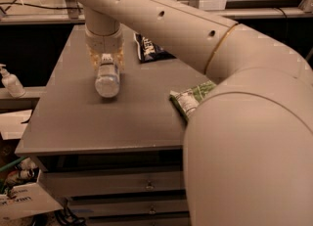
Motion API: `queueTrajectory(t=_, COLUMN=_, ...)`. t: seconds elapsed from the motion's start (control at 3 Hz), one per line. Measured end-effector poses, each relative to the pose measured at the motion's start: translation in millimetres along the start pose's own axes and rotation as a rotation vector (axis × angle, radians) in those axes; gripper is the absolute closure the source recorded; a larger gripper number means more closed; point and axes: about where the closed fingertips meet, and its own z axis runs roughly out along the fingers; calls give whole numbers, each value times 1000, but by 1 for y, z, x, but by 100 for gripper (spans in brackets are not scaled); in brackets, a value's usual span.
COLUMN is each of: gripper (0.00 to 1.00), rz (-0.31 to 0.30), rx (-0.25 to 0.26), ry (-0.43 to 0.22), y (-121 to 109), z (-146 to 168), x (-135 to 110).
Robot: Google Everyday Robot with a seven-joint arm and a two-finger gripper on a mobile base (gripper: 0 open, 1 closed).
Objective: Place blue plastic bottle upright
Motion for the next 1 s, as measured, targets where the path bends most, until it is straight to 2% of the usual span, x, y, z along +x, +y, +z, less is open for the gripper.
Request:
queueTrajectory(t=0.33, gripper=84, rz=11, rx=-11, ry=-40, y=23, z=4, x=-25)
queueTrajectory(t=0.67, gripper=59, rz=11, rx=-11, ry=-40, y=23, z=1, x=-24)
queueTrajectory(t=1.0, gripper=36, rz=80, rx=-15, ry=-102, y=31, z=-4, x=-29)
